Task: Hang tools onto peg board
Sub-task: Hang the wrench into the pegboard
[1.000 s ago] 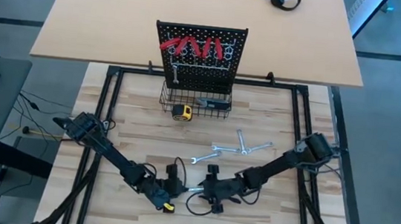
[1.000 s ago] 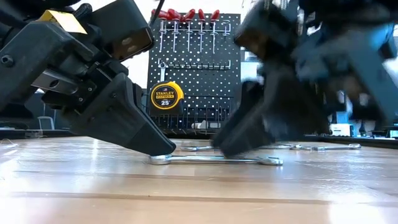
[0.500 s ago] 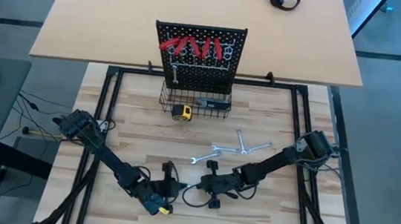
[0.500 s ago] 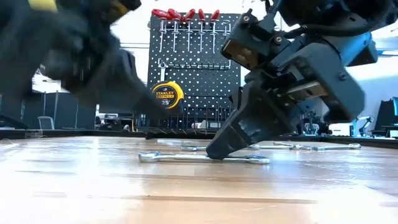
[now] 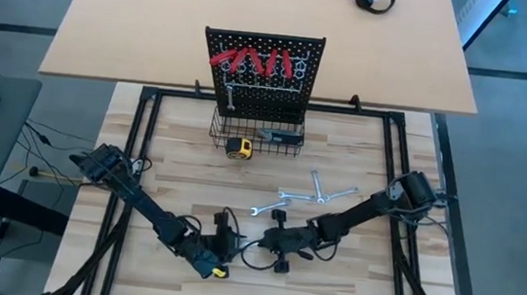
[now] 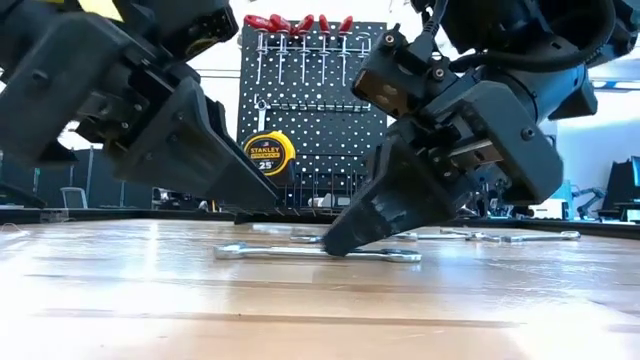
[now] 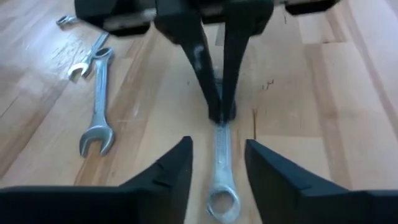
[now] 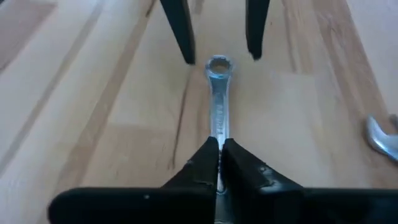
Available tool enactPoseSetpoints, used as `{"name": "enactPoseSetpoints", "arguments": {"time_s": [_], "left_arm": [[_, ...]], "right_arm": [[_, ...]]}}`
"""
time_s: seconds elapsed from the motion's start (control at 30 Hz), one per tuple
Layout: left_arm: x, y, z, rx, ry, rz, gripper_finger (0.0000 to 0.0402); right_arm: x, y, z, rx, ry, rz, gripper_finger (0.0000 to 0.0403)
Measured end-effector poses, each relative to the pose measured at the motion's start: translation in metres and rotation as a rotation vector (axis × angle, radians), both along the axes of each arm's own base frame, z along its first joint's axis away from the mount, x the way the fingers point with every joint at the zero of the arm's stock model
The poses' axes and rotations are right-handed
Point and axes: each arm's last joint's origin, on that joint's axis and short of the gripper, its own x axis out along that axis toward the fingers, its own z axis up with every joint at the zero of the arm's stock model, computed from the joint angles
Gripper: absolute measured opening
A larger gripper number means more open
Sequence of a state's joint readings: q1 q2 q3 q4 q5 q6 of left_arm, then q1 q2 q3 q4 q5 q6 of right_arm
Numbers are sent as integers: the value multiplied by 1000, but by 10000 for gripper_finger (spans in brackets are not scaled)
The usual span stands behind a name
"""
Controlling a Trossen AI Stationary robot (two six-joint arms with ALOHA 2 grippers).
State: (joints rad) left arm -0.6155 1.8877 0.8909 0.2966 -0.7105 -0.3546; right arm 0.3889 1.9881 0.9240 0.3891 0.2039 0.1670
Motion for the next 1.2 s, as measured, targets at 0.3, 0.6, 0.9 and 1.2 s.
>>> {"name": "enactPoseSetpoints", "arguments": {"time_s": [0.3, 0.6, 0.9, 1.2], "left_arm": [[1, 1, 1, -9, -6, 7, 173], [19, 26, 0, -127, 63, -85, 168], [27, 26, -6, -122, 39, -146, 166], [28, 17, -33, -67, 8, -80, 144]], "right_arm": [[-12, -1, 43, 49, 5, -28, 117], [-30, 8, 38, 30, 158, -34, 179], [-34, 16, 38, 21, 157, -7, 163], [-34, 16, 39, 13, 156, -4, 150]]}}
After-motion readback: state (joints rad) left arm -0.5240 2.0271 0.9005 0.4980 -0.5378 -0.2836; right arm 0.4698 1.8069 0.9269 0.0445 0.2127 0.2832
